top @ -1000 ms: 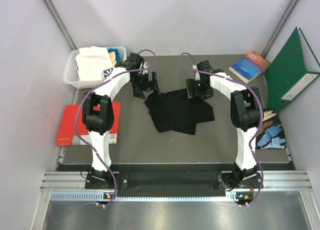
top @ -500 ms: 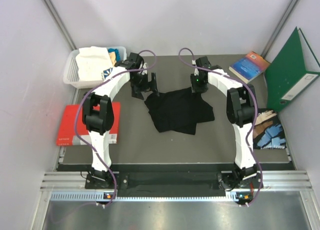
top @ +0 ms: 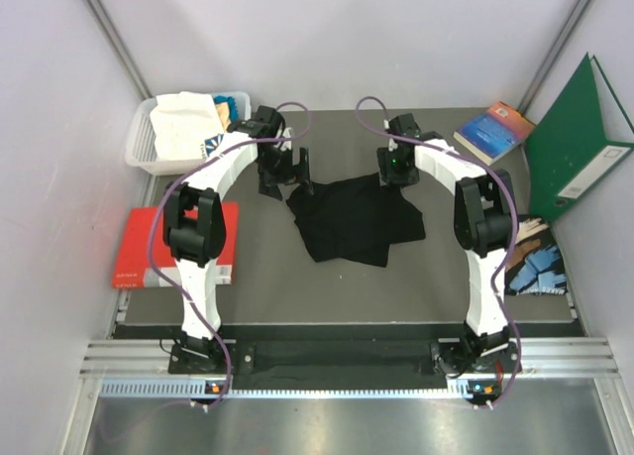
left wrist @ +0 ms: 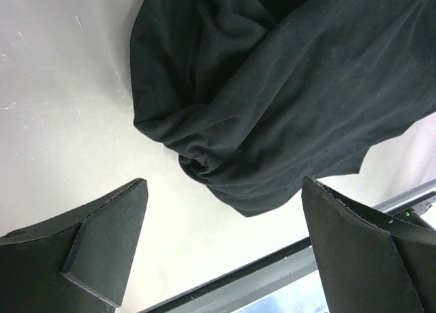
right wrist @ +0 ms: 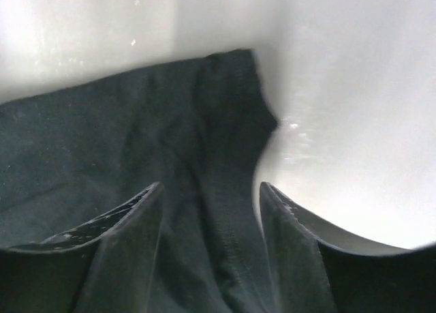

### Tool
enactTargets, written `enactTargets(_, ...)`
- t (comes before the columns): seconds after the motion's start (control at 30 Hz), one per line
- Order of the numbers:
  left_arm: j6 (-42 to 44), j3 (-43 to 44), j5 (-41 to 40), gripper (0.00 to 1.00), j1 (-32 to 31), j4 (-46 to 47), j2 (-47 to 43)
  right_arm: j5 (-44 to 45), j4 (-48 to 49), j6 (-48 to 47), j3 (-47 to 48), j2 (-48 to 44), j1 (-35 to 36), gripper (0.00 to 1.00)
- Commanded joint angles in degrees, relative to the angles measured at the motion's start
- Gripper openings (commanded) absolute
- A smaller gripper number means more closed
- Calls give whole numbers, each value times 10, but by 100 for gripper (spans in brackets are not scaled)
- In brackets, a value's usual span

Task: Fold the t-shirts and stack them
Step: Flatten the tshirt out

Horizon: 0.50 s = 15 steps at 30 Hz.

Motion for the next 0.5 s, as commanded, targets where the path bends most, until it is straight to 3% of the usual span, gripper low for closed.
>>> enactTargets(0.0,18,22,-3,99,-2,-14,5,40,19,1,-6,-46,-8,59)
enactTargets(0.47,44,34,-19,99,-2,-38,19,-19,82,32,12,29,-8,61)
